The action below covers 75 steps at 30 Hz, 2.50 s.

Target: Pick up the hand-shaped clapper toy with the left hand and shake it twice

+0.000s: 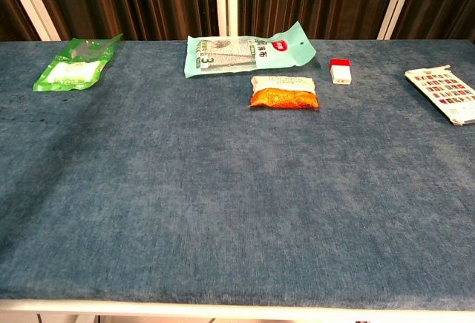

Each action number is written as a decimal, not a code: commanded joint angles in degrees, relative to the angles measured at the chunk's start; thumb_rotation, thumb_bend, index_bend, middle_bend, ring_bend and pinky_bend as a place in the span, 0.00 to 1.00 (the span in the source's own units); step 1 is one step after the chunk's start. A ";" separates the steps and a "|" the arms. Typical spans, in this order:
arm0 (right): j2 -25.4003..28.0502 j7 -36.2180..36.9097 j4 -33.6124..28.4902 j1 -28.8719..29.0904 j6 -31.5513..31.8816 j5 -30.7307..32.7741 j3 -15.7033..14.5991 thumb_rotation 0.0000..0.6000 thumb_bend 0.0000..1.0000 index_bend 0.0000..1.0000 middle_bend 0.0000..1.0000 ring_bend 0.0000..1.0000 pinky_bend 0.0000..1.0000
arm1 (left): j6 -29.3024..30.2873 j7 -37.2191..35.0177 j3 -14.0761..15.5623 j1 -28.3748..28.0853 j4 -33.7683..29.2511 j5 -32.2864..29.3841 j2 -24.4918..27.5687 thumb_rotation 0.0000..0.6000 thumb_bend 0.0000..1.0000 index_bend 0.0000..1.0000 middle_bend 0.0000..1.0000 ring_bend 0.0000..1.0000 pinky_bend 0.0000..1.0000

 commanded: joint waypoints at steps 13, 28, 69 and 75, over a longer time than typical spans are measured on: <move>-0.05 0.24 0.24 -0.04 -0.01 0.03 -0.03 1.00 0.17 0.00 0.00 0.00 0.00 | -1.10 2.12 -0.40 0.18 -0.70 -1.84 0.12 0.94 0.32 1.00 1.00 1.00 1.00; -0.15 0.14 0.19 0.08 -0.33 0.09 -0.10 1.00 0.20 0.00 0.00 0.00 0.00 | 3.44 47.02 6.34 -2.88 9.28 6.06 -1.44 1.00 0.91 1.00 1.00 1.00 1.00; -0.05 0.28 0.13 0.20 -0.84 0.51 -0.07 1.00 0.21 0.00 0.00 0.00 0.00 | -21.90 28.26 21.05 -16.86 6.07 20.42 12.32 1.00 0.93 1.00 1.00 1.00 1.00; -0.25 0.67 0.56 0.18 -1.15 0.78 -0.13 1.00 0.21 0.00 0.00 0.00 0.00 | -36.00 58.29 21.19 -21.34 5.62 12.33 12.98 1.00 0.93 1.00 1.00 1.00 1.00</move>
